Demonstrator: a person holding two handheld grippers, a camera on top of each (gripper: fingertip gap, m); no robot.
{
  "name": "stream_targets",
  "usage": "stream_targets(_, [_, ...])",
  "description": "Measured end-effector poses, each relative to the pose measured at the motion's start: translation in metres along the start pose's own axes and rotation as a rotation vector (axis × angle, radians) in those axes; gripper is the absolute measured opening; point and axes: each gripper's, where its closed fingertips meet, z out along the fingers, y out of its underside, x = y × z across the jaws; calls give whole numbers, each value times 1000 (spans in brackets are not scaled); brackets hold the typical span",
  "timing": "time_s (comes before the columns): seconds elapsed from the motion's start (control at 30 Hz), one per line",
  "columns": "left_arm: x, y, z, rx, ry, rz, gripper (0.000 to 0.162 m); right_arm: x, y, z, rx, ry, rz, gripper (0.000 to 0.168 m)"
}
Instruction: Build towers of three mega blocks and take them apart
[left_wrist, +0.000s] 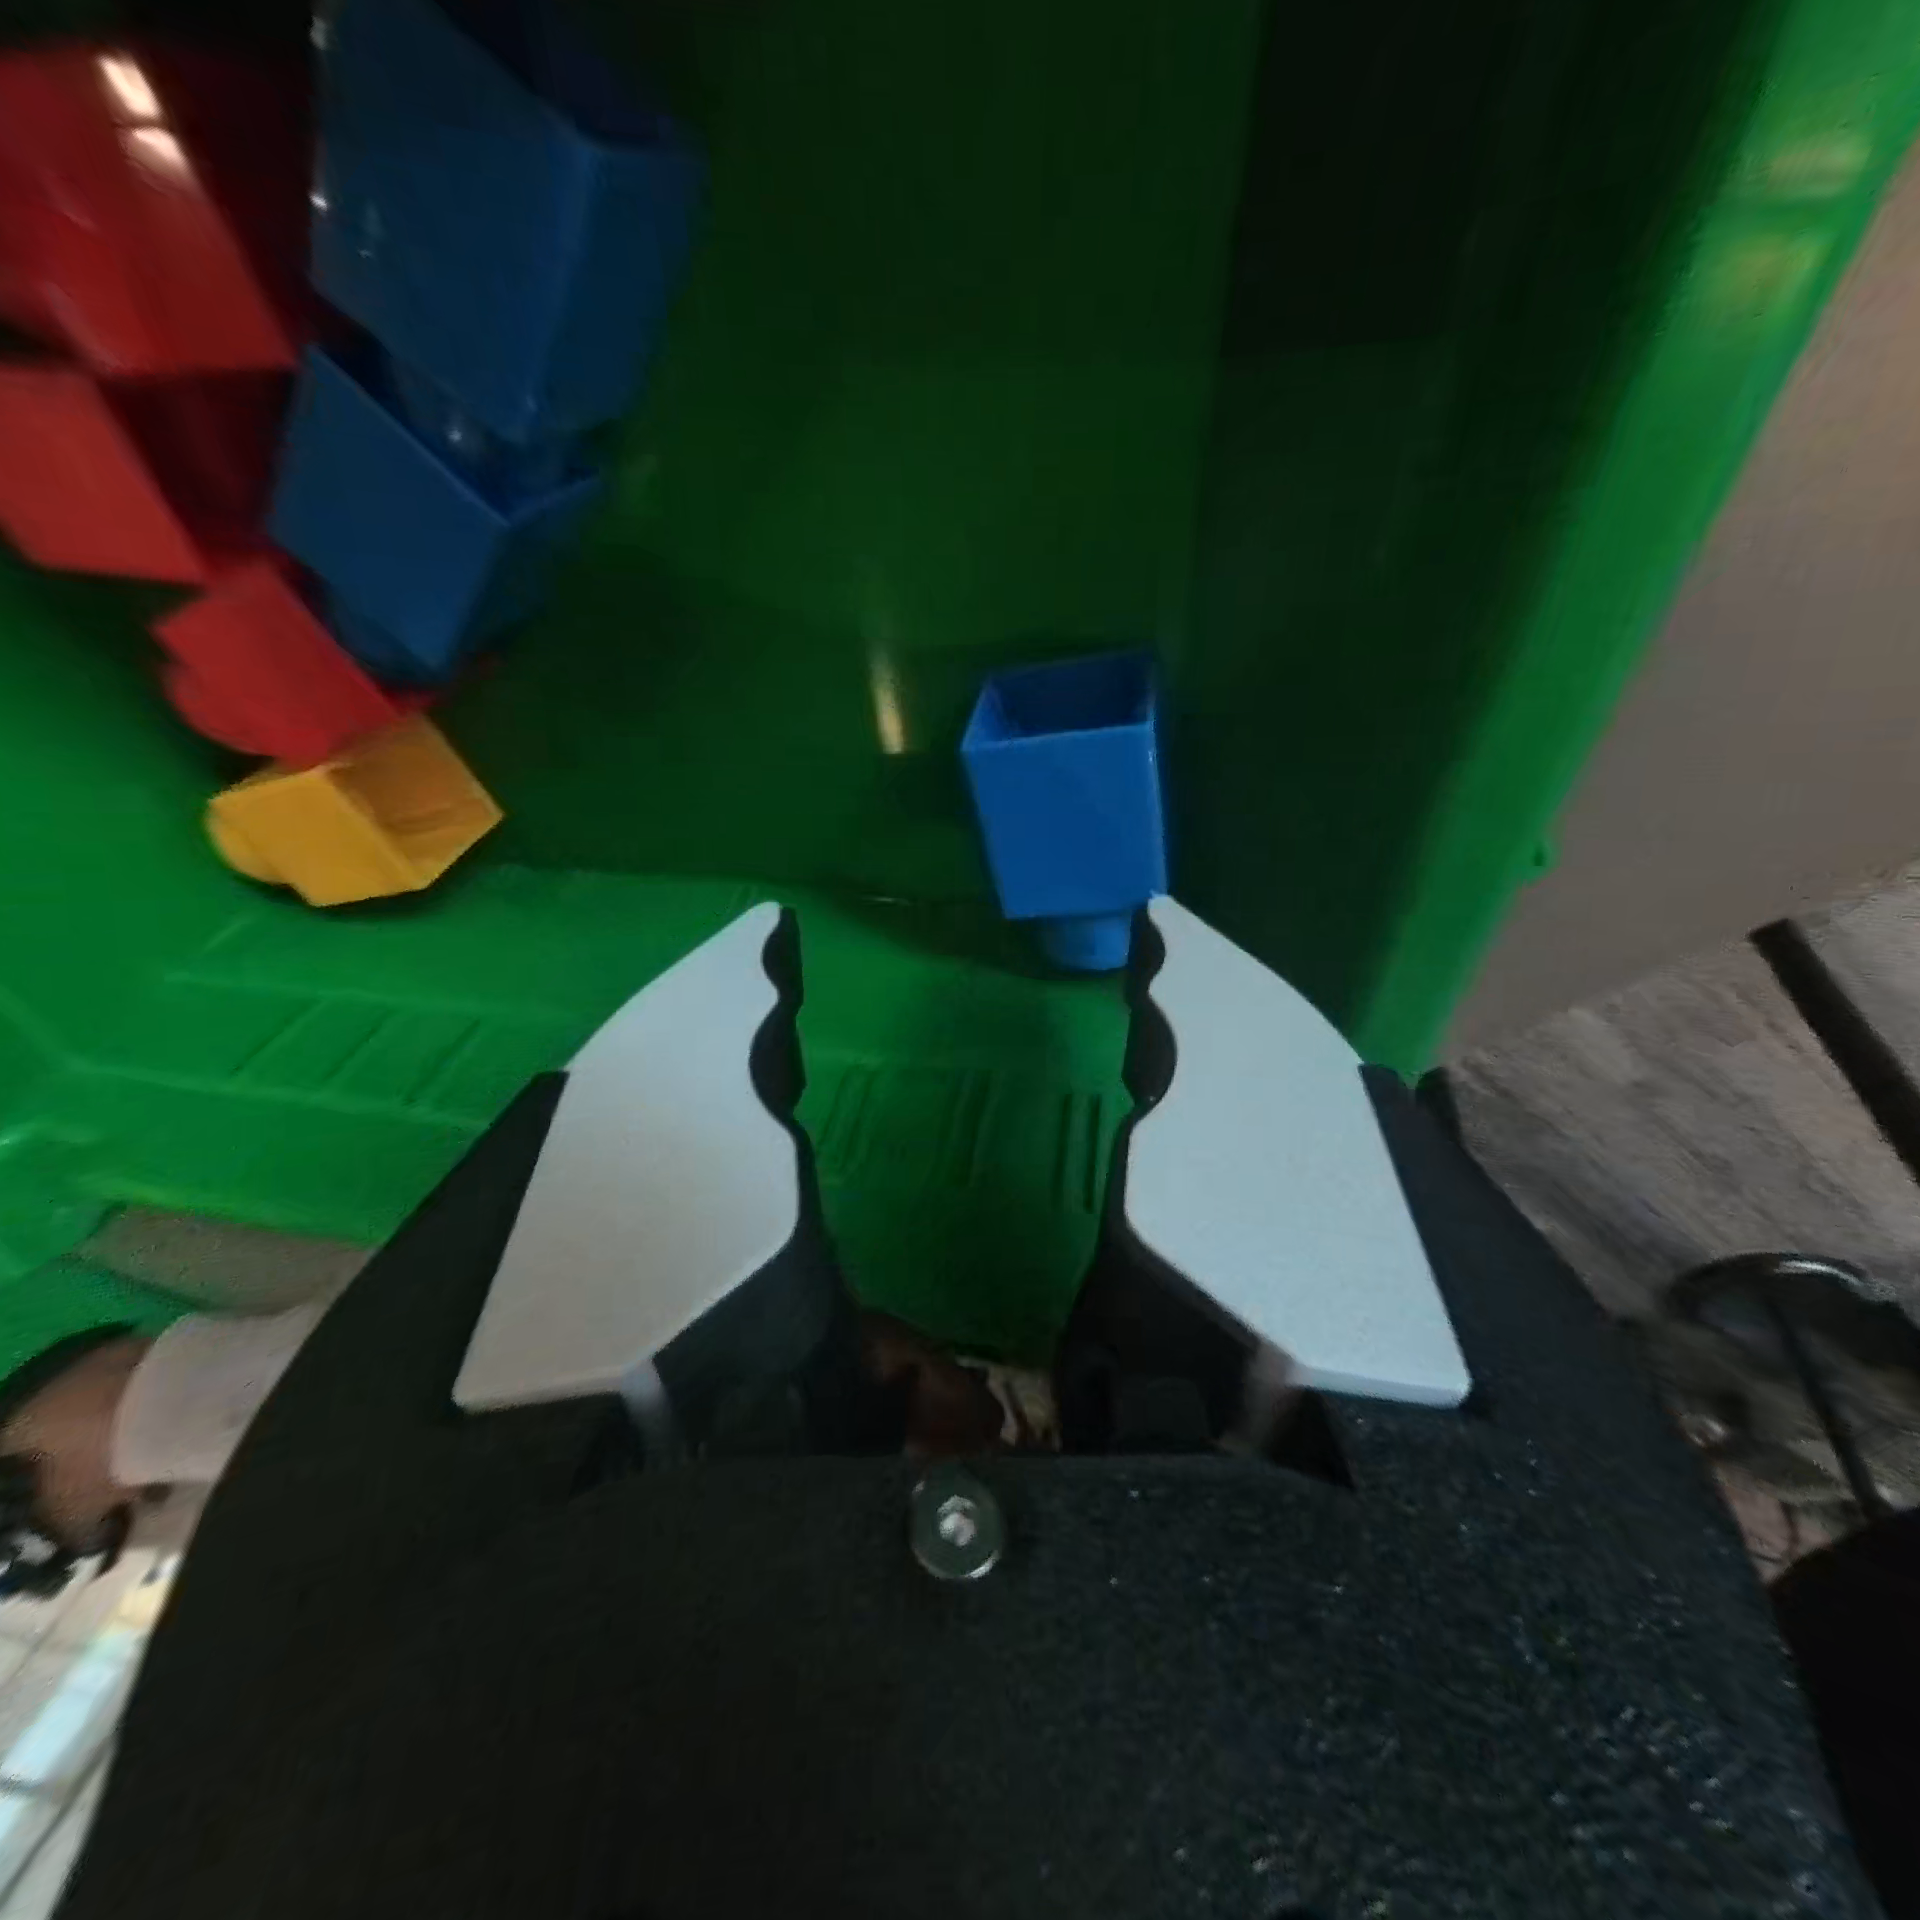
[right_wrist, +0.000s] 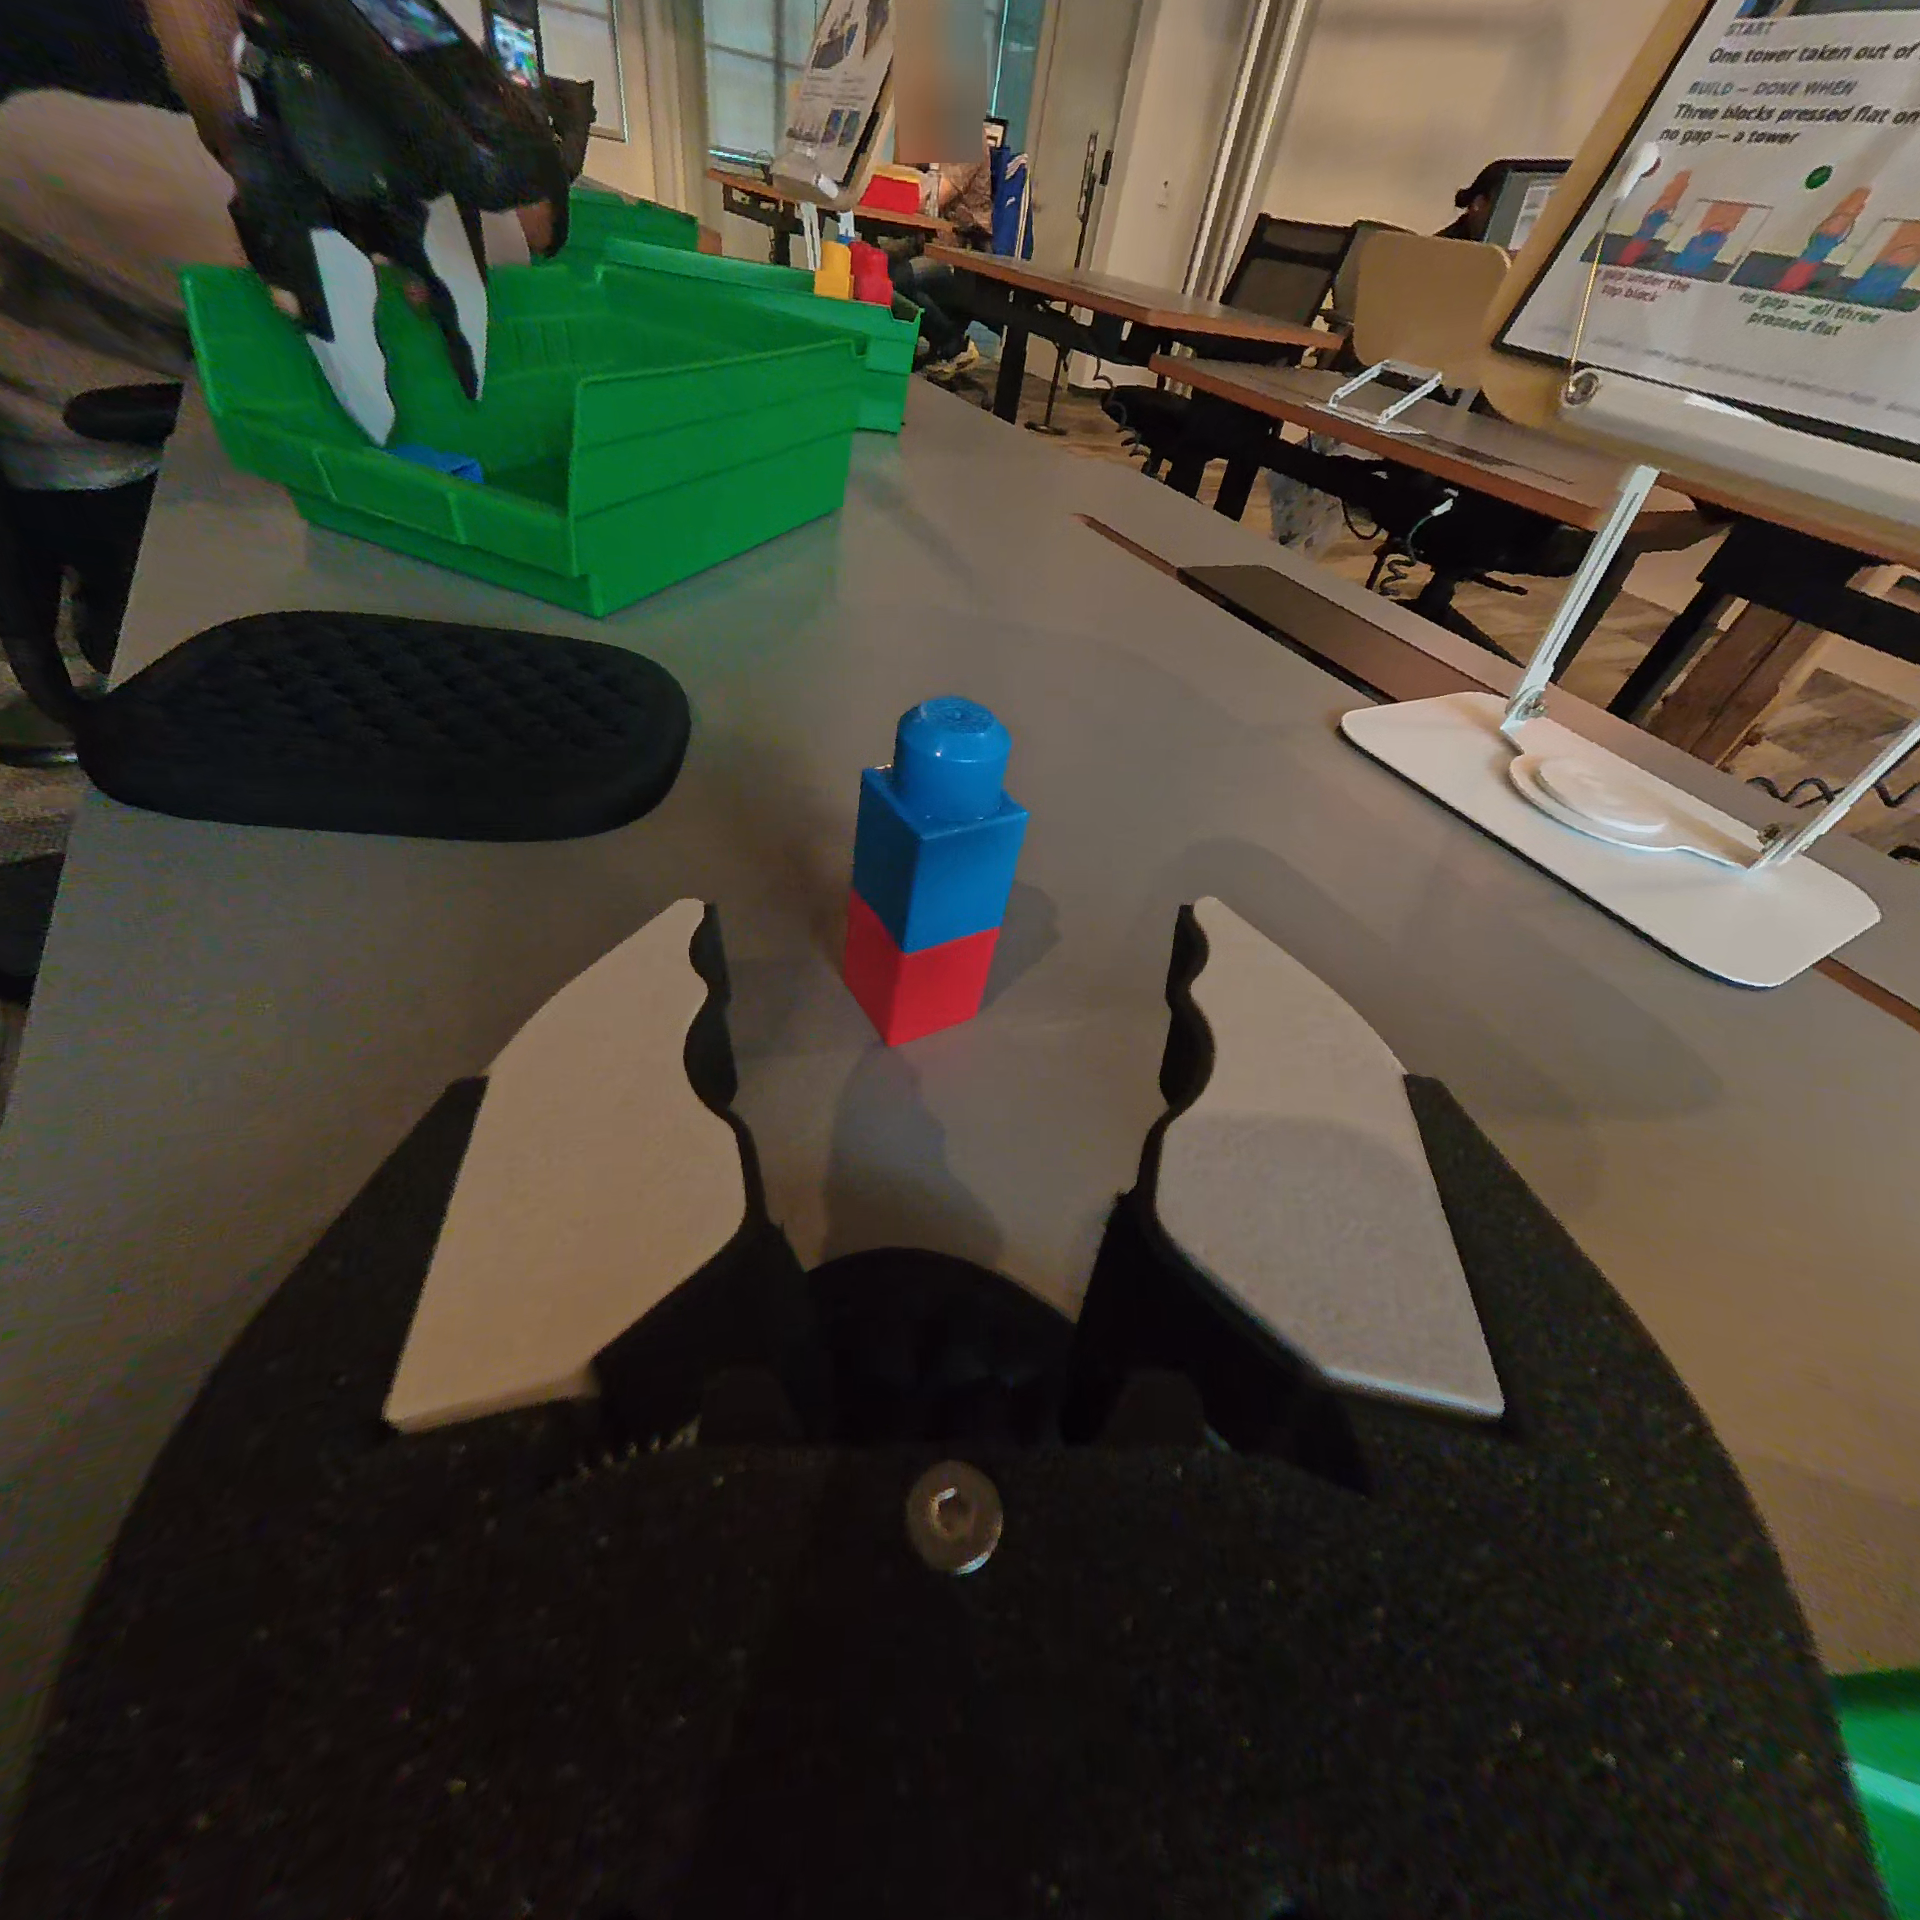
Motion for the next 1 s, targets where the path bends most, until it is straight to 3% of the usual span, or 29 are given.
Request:
stream_targets(0.17, [5, -8, 4, 52, 81, -33, 56, 1, 0, 0, 0, 4, 10, 81])
stream_targets(0.4, [17, -13, 15, 3, 190, -61, 62, 3, 0, -1, 7, 13, 20, 80])
stream_targets(0.5, [21, -12, 26, -42, 205, -59, 54, 4, 0, -1, 8, 14, 24, 80])
stream_targets(0.57, [22, -11, 35, -74, 204, -64, 37, 4, 0, 0, 6, 14, 25, 80])
stream_targets(0.63, [22, -10, 36, -77, 203, -65, 36, 4, 1, 0, 4, 14, 26, 80])
stream_targets(0.83, [4, -19, 13, 45, 108, -124, 36, 3, 3, 2, -16, 7, 19, 79])
stream_targets(1.0, [-18, -51, -37, 297, -46, -190, 35, 1, 4, 3, -23, 2, 11, 78])
